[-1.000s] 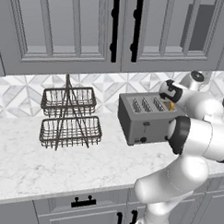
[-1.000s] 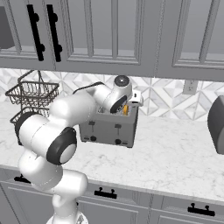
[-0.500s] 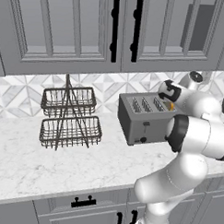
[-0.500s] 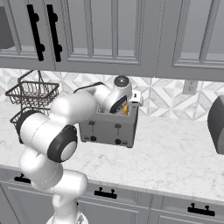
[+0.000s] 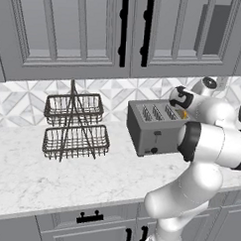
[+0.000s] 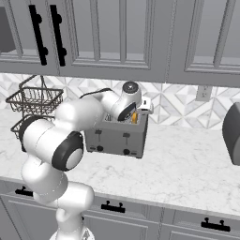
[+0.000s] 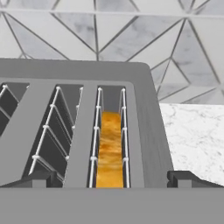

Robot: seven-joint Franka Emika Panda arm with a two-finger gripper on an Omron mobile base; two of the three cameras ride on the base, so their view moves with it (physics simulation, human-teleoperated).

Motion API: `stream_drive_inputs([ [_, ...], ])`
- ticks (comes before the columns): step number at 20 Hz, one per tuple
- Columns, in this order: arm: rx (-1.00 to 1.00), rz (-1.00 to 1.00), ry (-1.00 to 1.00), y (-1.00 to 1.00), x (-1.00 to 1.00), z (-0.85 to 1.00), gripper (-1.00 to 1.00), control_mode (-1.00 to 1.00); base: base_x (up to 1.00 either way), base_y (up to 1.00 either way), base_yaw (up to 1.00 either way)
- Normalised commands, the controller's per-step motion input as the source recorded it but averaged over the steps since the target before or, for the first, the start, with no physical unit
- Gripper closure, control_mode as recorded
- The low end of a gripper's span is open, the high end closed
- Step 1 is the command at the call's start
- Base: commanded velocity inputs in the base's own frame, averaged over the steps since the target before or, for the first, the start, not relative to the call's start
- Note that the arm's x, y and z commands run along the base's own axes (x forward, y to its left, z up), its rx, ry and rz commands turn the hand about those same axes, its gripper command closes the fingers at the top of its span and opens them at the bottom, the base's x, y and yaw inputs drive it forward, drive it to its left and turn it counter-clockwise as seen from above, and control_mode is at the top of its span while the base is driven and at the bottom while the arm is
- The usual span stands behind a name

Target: Start the toaster. Once the lever pops up, take the bread to the plate on the dining counter.

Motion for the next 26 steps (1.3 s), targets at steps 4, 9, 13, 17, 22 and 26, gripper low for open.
stream_drive_inputs([
  [4, 0.0, 0.0, 0.0, 0.0, 0.05, -0.01, -1.0, -1.0, 0.0, 0.0, 0.0],
  [9, 0.0, 0.0, 0.0, 0.0, 0.05, -0.01, 1.0, -1.0, 0.0, 0.0, 0.0],
  [13, 0.0, 0.0, 0.0, 0.0, 0.03, 0.0, 1.0, -1.0, 0.0, 0.0, 0.0],
  [17, 0.0, 0.0, 0.0, 0.0, 0.0, 0.0, 1.0, -1.0, 0.0, 0.0, 0.0],
  [22, 0.0, 0.0, 0.0, 0.0, 0.0, 0.0, 1.0, -1.0, 0.0, 0.0, 0.0],
  [26, 0.0, 0.0, -0.01, 0.0, 0.0, 0.01, 1.0, -1.0, 0.0, 0.0, 0.0],
])
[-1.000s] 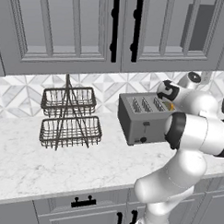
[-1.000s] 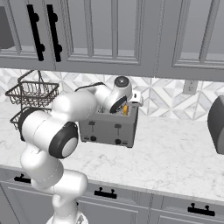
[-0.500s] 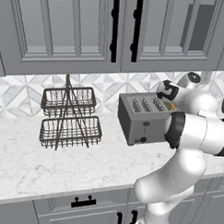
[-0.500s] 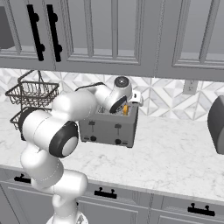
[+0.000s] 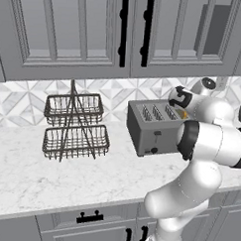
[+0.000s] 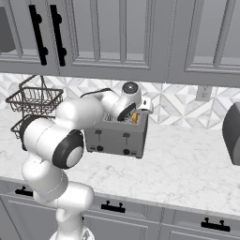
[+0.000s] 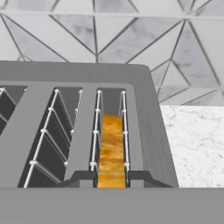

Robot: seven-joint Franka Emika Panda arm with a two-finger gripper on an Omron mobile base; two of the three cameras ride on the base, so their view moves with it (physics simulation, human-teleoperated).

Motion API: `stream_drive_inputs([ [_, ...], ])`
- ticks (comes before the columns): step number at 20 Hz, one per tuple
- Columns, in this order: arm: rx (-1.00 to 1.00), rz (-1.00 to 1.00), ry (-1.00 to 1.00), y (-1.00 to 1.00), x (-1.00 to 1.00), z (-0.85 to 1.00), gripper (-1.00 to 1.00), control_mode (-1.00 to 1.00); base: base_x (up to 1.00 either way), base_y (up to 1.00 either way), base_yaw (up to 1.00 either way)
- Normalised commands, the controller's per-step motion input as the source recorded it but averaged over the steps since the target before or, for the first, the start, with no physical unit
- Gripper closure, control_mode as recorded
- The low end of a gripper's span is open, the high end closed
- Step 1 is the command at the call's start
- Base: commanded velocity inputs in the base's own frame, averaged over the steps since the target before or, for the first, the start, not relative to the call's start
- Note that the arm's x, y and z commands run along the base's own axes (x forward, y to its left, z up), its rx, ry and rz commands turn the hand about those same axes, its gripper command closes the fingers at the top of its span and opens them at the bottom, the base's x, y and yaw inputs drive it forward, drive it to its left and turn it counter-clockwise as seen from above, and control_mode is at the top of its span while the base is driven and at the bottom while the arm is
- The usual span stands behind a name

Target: Start the toaster. Once the lever pops up, take the bread to the plate on the dining counter.

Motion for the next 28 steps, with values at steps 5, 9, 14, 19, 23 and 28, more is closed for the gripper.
stream_drive_inputs([
  [5, 0.03, 0.0, -0.15, 0.0, 0.0, 0.01, 1.0, -1.0, 0.0, 0.0, 0.0],
  [9, 0.0, 0.0, -0.25, 0.0, 0.0, 0.02, 1.0, -1.0, 0.0, 0.0, 0.0],
  [14, 0.0, 0.0, -0.28, 0.0, -0.16, 0.33, 1.0, -1.0, 0.0, 0.0, 0.0],
  [19, 0.0, 0.0, -0.14, 0.0, -0.25, 0.47, 1.0, -1.0, 0.0, 0.0, 0.0],
  [23, -0.02, 0.0, -0.13, 0.0, -0.3, 0.55, 1.0, -1.0, 0.0, 0.0, 0.0],
  [28, -0.01, 0.0, -0.07, 0.0, -0.4, 0.63, 1.0, -1.0, 0.0, 0.0, 0.0],
])
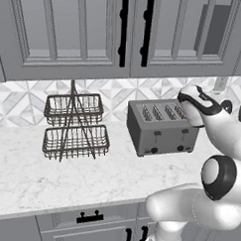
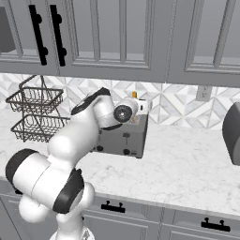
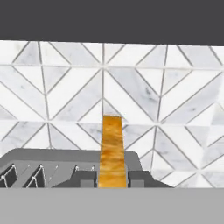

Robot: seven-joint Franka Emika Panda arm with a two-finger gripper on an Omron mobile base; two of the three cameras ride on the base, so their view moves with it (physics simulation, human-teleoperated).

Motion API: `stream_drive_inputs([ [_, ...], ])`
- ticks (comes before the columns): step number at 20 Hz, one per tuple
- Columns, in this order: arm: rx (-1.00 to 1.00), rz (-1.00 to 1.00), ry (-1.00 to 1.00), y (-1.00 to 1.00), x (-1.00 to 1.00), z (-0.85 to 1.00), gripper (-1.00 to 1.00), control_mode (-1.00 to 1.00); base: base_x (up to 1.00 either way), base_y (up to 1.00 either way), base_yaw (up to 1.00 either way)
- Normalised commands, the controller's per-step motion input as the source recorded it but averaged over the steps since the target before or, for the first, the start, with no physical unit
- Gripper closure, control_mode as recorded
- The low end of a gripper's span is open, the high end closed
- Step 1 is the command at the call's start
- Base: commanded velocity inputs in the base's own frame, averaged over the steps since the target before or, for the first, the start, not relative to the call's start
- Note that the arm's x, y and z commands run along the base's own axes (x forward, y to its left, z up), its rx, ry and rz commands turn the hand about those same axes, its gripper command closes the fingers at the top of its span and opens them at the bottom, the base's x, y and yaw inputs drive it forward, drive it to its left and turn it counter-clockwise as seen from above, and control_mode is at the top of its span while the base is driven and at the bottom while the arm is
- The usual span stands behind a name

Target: Start the toaster. Once the lever pops up, take the bread to the plate on the dining counter.

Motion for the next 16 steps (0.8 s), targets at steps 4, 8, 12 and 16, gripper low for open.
stream_drive_inputs([
  [4, 0.0, -0.04, 0.0, 0.0, -0.83, 0.46, 1.0, -1.0, 0.0, 0.0, 0.0],
  [8, 0.07, -0.04, -0.02, -0.01, -1.0, 0.72, 1.0, -1.0, 0.0, 0.0, 0.0],
  [12, 0.12, 0.0, 0.0, -0.16, -1.0, 1.0, 1.0, -1.0, 0.0, 0.0, 0.0],
  [16, 0.13, 0.0, 0.05, -0.12, -0.98, 1.0, 1.0, -1.0, 0.0, 0.0, 0.0],
])
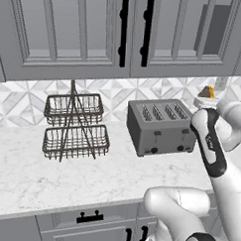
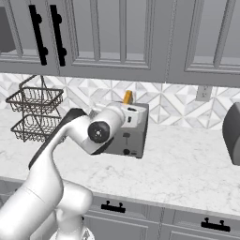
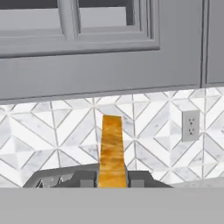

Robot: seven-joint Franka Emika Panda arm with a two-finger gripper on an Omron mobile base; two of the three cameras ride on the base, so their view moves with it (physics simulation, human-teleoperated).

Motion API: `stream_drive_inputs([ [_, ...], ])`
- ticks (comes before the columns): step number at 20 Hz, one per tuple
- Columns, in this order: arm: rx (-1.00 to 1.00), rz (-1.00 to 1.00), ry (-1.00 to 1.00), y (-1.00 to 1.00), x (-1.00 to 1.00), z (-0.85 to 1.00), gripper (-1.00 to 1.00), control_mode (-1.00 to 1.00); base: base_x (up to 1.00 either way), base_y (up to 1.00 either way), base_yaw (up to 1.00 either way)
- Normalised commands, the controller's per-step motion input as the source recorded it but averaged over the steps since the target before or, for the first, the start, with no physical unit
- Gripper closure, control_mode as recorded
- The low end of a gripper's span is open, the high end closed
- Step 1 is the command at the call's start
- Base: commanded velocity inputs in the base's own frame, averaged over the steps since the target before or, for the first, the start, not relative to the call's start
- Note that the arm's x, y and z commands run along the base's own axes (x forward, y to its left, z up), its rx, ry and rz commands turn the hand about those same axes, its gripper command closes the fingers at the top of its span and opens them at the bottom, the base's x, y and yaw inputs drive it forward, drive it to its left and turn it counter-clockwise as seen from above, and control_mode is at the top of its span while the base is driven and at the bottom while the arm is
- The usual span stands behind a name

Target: Start the toaster. Once the lever pops up, take the bread to the plate on the dining counter.

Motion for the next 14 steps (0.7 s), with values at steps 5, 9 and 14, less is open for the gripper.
stream_drive_inputs([
  [5, 0.1, 0.0, 0.06, -0.28, -0.85, 0.35, 1.0, -1.0, 0.0, 0.0, 0.0],
  [9, 0.04, 0.0, 0.08, -0.06, -0.98, 0.0, 1.0, -1.0, 0.0, 0.0, 0.0],
  [14, -0.04, 0.0, 0.25, 0.24, -0.83, 0.0, 1.0, -1.0, 0.0, 0.0, 0.0],
])
